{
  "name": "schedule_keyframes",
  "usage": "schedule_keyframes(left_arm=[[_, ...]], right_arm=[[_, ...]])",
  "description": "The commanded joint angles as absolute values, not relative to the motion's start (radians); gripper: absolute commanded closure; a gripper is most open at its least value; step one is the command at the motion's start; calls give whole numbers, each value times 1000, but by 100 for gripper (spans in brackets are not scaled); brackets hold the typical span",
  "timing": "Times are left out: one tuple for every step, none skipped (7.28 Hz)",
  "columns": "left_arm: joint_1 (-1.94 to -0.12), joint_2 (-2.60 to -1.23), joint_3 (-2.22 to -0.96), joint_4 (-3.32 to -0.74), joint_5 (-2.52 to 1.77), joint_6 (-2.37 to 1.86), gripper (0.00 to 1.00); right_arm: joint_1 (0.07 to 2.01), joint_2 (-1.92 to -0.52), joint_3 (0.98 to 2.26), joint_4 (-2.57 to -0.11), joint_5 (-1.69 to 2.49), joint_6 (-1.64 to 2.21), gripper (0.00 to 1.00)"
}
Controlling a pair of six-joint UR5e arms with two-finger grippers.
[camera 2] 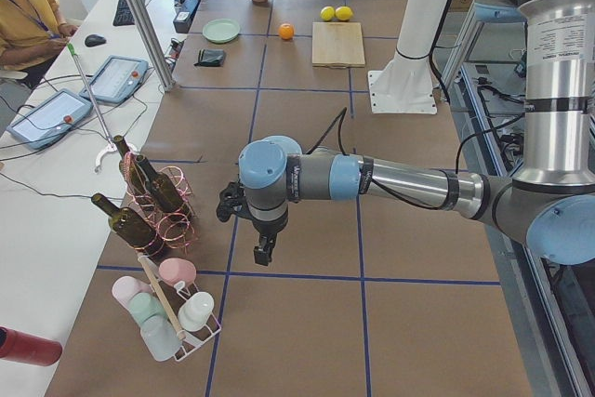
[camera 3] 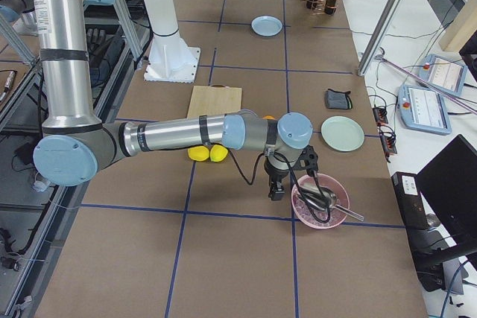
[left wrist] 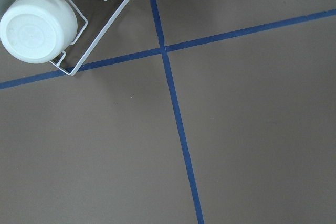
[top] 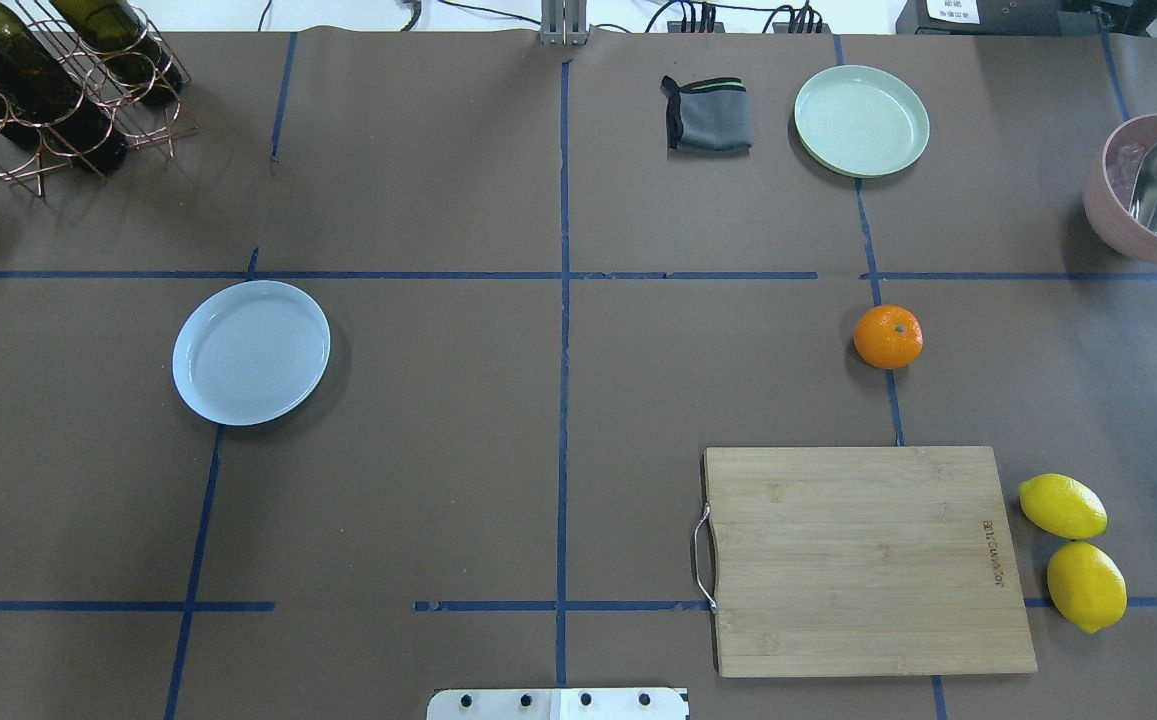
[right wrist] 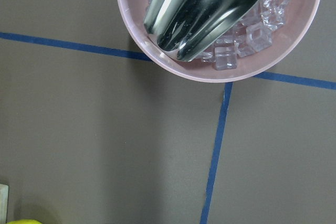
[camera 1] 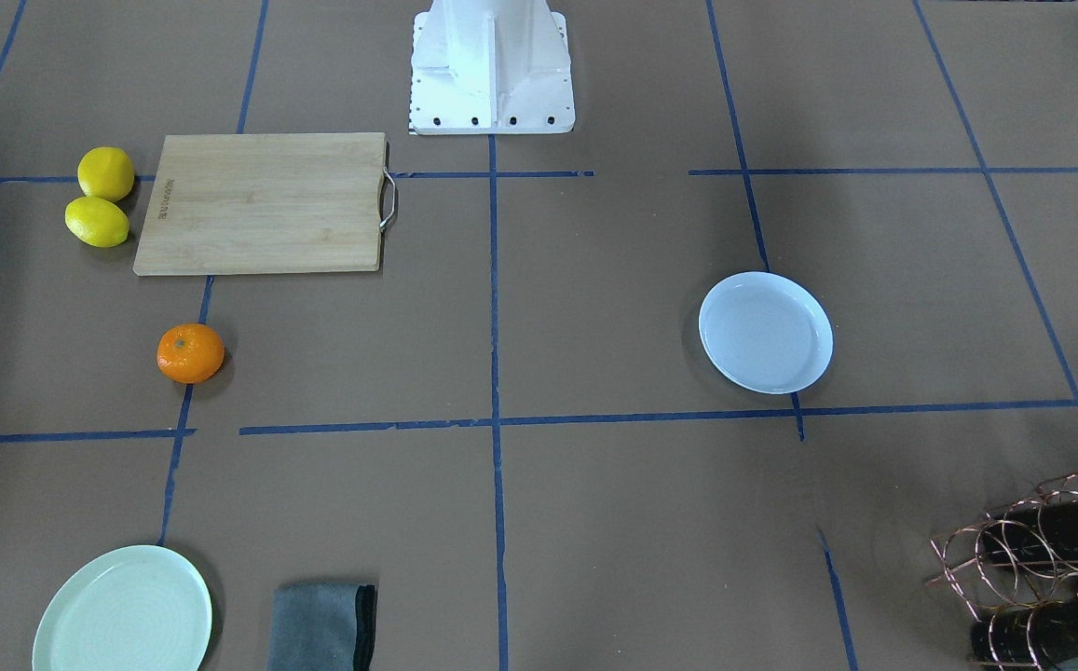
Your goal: Pick orange to plate
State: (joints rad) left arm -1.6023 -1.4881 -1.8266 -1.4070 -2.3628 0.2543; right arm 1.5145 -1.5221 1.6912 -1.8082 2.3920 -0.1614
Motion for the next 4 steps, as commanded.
schedule_keyframes(left_arm=[[-1601, -1483, -1819, -1452, -2382, 259, 0], [-1591, -1488, -1819, -1506, -2425, 252, 0], [-1569, -1485, -1812, -1525, -2568, 229, 0], [-1501, -1488, -1806, -1608, -2616, 216, 0]], right_arm=[[1480, -1513, 1684, -1807, 2390, -163, 0], [1482, -1523, 1701, -1809, 2394, -163, 0], [1482, -1526, 1710, -1807, 2393, -166, 0], [1479, -1526, 1706, -1760, 2395, -163, 0]])
